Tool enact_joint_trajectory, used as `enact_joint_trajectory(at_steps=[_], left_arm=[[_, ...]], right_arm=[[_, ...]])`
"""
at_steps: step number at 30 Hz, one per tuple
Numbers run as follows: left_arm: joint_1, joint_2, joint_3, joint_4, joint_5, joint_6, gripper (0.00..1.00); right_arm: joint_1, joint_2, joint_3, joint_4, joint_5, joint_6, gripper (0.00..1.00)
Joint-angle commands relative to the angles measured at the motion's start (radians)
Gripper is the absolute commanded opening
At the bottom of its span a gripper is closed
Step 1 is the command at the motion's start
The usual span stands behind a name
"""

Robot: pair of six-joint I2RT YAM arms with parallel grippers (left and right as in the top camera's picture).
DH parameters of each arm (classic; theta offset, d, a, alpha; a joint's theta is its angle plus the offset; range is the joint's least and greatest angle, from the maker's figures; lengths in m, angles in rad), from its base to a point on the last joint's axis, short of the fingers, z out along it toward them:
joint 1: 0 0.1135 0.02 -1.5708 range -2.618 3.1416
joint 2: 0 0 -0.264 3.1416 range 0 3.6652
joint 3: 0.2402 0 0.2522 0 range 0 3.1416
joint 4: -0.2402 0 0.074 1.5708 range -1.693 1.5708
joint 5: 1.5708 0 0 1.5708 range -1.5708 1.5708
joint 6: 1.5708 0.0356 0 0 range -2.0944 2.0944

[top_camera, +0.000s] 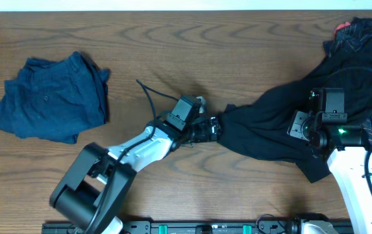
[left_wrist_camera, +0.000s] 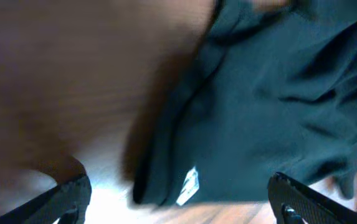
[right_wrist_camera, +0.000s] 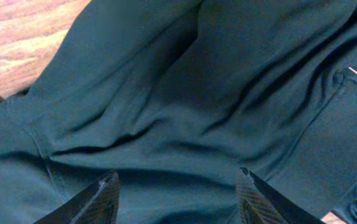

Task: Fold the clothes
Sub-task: 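Grasp the black shirt's far end with the left gripper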

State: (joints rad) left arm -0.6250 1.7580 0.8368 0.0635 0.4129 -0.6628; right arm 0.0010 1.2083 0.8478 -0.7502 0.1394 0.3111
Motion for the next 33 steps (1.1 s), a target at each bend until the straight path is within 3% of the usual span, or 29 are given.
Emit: enact_joint_trajectory(at_steps=[1, 3, 9, 11, 13, 18, 25, 28, 33], left_arm=[[-0.013, 0.068, 0.011, 0.037, -0.005, -0.07, 0.91], [-0.016, 0.093, 0.011, 0.073, -0.005, -0.082, 0.84], [-0.016, 0.112, 0.011, 0.081, 0.017, -0.129, 0.48], [-0.016, 0.112, 0.011, 0.076, 0.03, -0.129, 0.33], [-0.016, 0.112, 0.011, 0.072, 0.048, -0.128, 0.07], [-0.014, 0.094, 0.011, 0.061, 0.051, -0.105, 0.06], [0.064, -0.053, 0.011, 0.001, 0.039, 0.097, 0.06], [0.152, -0.138, 0.011, -0.038, 0.011, 0.244, 0.06], [0.378, -0.224, 0.012, -0.087, -0.15, 0.265, 0.06]], right_arm=[[-0.009, -0.008, 0.011, -0.009, 0.014, 0.014, 0.59], [-0.009, -0.008, 0.011, -0.011, 0.014, 0.014, 0.59], [-0.009, -0.008, 0.011, -0.015, 0.014, 0.014, 0.59], [-0.009, -0.008, 0.011, -0.014, 0.014, 0.014, 0.59], [-0.009, -0.008, 0.011, -0.013, 0.014, 0.014, 0.59], [-0.009, -0.008, 0.011, -0.021, 0.014, 0.014, 0.59], [-0.009, -0.008, 0.011, -0.027, 0.015, 0.014, 0.59], [-0.009, -0.008, 0.011, -0.027, 0.015, 0.014, 0.6], [-0.009, -0.008, 0.011, -0.029, 0.015, 0.014, 0.6]])
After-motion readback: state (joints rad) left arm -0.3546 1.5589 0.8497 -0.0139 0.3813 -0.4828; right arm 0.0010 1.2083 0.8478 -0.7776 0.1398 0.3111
